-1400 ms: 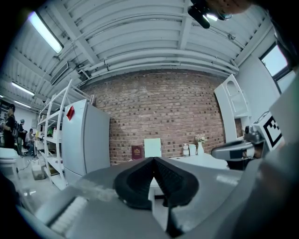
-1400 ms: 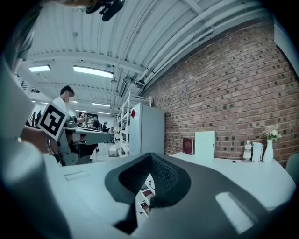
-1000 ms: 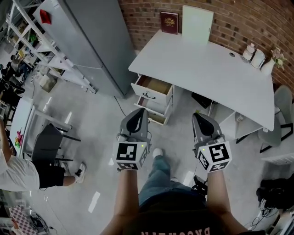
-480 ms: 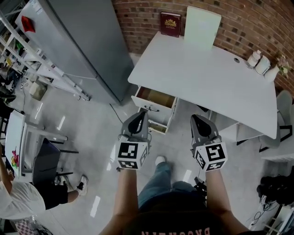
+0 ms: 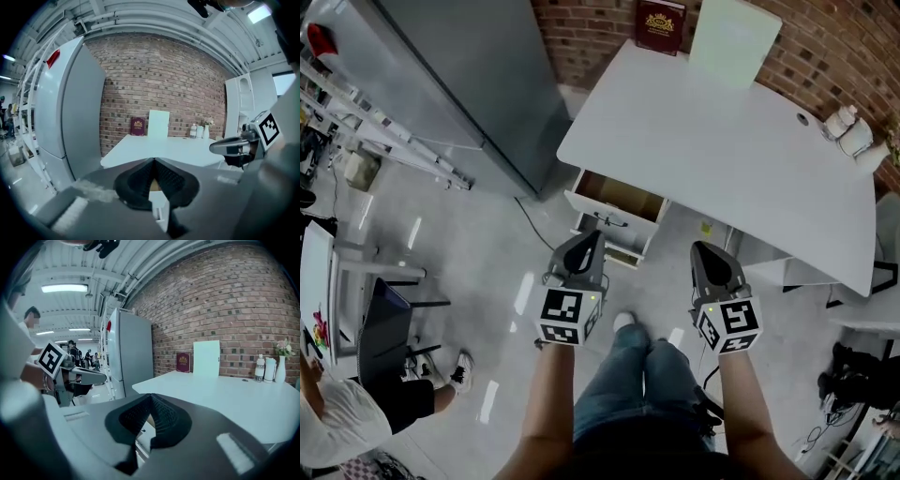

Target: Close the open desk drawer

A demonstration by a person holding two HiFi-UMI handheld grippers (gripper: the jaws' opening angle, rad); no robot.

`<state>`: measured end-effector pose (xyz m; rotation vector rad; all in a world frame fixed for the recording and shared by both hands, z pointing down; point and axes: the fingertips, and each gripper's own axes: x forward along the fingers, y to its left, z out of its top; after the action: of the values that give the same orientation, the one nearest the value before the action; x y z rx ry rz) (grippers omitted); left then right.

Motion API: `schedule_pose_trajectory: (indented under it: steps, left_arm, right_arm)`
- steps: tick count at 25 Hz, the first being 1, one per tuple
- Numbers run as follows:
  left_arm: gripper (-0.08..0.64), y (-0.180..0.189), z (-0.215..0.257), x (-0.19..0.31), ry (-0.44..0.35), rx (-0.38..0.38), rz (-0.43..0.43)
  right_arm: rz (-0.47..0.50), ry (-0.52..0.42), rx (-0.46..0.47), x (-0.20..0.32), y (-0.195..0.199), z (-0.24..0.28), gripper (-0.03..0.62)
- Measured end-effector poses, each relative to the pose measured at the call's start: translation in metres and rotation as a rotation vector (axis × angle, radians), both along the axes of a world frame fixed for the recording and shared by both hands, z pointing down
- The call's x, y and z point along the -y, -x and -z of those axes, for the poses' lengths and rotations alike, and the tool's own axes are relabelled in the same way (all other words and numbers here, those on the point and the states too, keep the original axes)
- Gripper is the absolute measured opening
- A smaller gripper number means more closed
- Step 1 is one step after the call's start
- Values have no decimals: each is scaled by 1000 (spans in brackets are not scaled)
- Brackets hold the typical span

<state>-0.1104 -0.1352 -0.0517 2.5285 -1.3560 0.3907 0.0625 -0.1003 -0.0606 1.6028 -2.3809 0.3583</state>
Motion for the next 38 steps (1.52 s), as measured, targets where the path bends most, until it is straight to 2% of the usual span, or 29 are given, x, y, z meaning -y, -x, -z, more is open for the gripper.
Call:
schedule_pose_trajectory:
  steps: [5, 13, 20, 28, 31, 38]
  left_arm:
    - [-1, -2, -38, 12, 66, -23, 21]
    - [0, -8, -97, 32, 147, -55, 69]
    - [0, -12, -167, 35, 230, -79, 108]
    - [0, -18, -225, 45, 310, -121, 140]
    - [0, -18, -243, 48, 333, -159, 145]
    - [79, -19, -282, 51, 416, -277, 146]
  right_arm:
    - [-22, 34, 21, 17, -6, -33, -2]
    - [26, 90, 20, 39, -5, -89, -2]
    - [16, 150, 25, 41, -9, -148, -2]
    - [-32, 174, 50, 57, -21, -196, -2]
    - [-38, 181, 46, 60, -21, -213, -2]
    - [-65, 207, 55, 54, -17, -244, -2]
